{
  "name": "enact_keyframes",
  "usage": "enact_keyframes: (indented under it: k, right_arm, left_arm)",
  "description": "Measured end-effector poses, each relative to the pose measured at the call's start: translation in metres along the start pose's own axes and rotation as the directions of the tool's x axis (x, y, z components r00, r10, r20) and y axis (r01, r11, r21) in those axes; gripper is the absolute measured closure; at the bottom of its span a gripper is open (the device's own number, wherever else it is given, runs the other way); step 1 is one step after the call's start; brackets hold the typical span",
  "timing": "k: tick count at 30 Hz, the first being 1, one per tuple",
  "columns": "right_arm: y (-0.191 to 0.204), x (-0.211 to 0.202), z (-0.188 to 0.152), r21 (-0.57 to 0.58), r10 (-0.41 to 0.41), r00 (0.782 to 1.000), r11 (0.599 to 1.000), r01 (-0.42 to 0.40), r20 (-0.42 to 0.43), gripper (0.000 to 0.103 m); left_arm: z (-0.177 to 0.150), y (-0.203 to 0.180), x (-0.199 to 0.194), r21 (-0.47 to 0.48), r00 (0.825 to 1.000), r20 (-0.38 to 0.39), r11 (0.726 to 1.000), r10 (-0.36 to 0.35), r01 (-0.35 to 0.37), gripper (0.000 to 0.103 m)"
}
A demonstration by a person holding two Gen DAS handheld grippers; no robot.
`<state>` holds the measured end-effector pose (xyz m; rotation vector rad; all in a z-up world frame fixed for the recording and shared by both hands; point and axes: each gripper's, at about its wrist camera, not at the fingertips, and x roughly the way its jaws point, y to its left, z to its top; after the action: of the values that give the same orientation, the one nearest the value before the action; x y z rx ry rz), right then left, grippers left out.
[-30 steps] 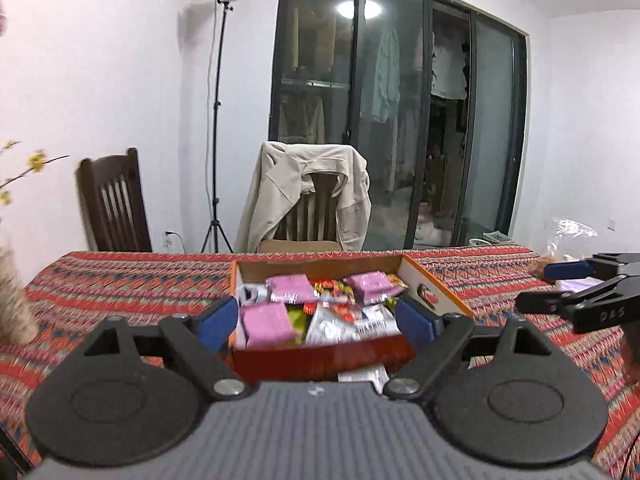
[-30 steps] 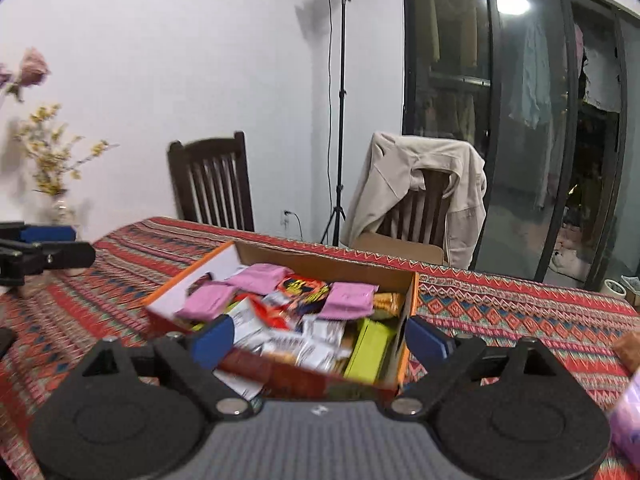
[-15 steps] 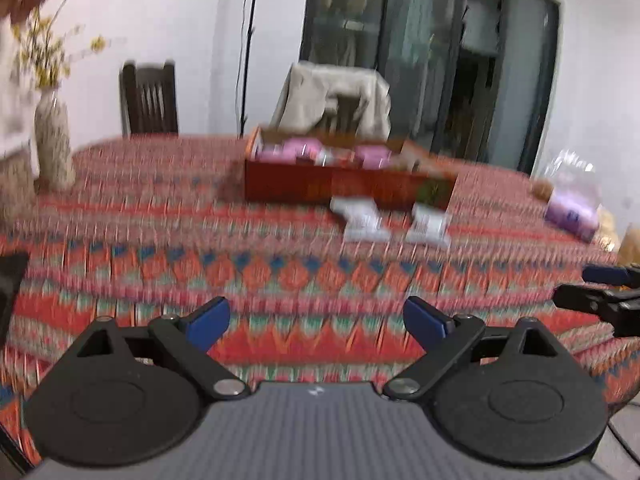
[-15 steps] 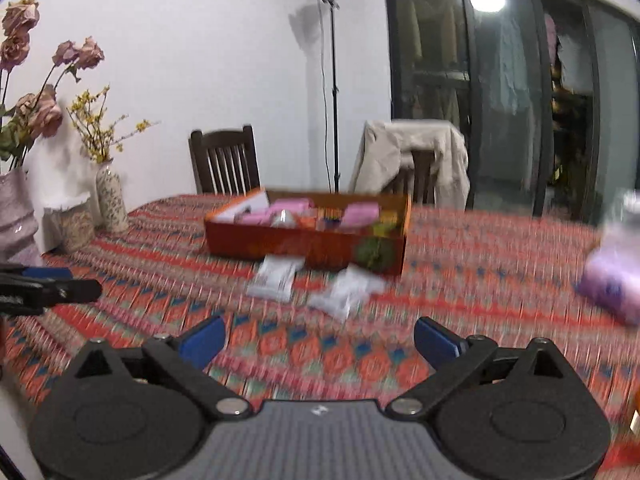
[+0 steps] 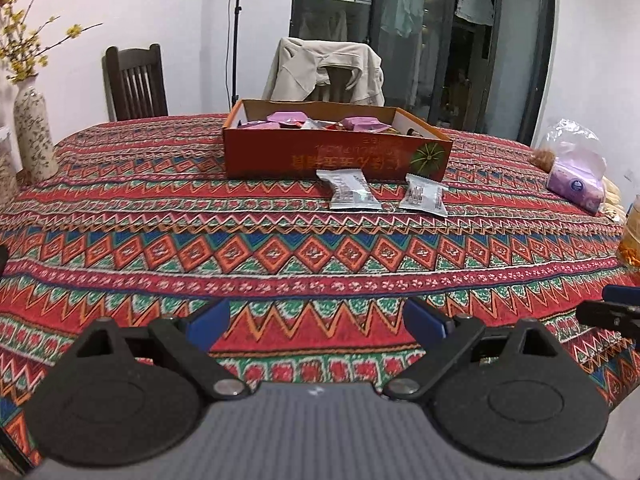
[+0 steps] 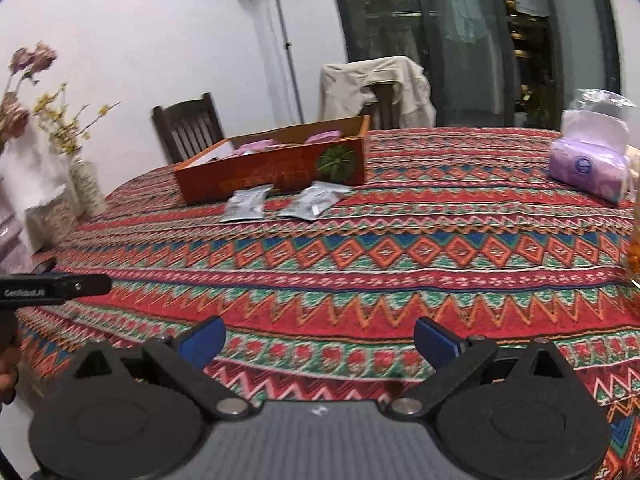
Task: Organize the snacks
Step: 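Move both tools back toward the two white sachets, then grasp a white sachet with the left tool while the right tool grasps the other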
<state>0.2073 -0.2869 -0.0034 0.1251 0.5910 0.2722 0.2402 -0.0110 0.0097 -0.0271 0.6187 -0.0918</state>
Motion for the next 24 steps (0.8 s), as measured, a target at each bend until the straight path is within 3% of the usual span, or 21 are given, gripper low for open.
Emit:
enact_keyframes:
  k: [7,14,16,23,24]
  right_arm:
    - [-0.004,0.034,0.021,0.009,0.037,0.999,0.999,-0.037,-0.011,0.004]
    - [0.007,0.115,0.079,0.001,0.109,0.993,0.994,-0.109,-0.05,0.005]
    - [0.011,0.141,0.094,0.007,0.115,0.991,0.993,-0.115,-0.065,0.011]
    - [0.022,0.228,0.131,0.011,0.024,0.994,1.0,-0.023,-0.107,0.021]
    - [0.025,0.233,0.132,-0.011,0.01,0.995,1.0,-0.011,-0.103,0.028]
  left_arm:
    - [0.004,0.005,0.021,-0.027,1.0,-0.023,1.0,0.015,-0.016,0.008]
    - [0.02,0.028,0.039,-0.071,0.999,0.013,0.996,0.052,-0.051,0.008]
    - [0.025,0.036,0.046,-0.091,0.998,0.018,0.994,0.061,-0.059,0.008]
    - [0.05,0.041,0.071,-0.091,0.998,0.025,0.994,0.058,-0.056,0.008]
    - [0.055,0.039,0.076,-0.083,0.998,0.027,0.995,0.053,-0.05,0.008]
